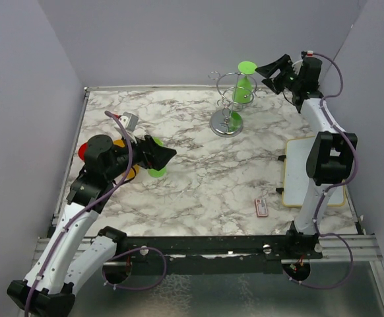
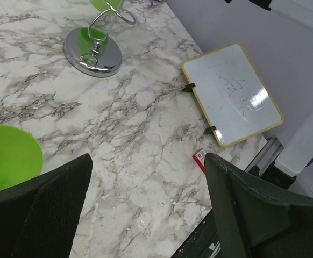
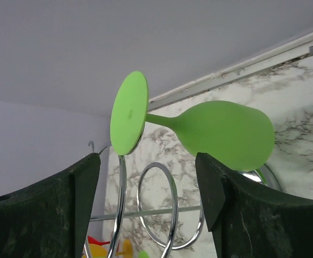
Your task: Take the wine glass off the wine glass rack
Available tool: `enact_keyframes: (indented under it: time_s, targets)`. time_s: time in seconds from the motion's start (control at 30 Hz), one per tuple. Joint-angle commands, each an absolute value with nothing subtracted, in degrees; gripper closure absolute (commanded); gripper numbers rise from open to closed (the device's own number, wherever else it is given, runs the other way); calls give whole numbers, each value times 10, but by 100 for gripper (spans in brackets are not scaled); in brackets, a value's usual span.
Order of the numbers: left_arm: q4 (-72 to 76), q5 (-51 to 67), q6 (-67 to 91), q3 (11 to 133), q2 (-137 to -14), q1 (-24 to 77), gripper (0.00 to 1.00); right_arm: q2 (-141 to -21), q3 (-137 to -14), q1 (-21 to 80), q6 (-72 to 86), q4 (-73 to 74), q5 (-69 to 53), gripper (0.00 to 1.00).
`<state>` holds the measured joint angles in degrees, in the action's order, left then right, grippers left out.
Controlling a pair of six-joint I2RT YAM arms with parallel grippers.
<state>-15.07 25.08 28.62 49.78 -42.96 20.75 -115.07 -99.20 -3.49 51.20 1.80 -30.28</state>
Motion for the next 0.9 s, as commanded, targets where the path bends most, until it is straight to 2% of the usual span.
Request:
enact_keyframes:
  time_s: [0.0, 0.33, 0.67, 0.87]
  targets:
    - [-142, 260, 278, 526, -441, 208, 12, -1208, -1024, -37, 617, -101, -380, 31]
    - [-141, 268, 273, 538, -451, 208, 12, -1235, -1024, -36, 646, -148, -365, 33]
    - [-143, 269, 273, 541, -455, 208, 13, -1273, -1086, -36, 669, -138, -377, 54]
    - [-146, 266, 272, 541, -458, 208, 13, -1279, -1095, -36, 668, -124, -377, 56]
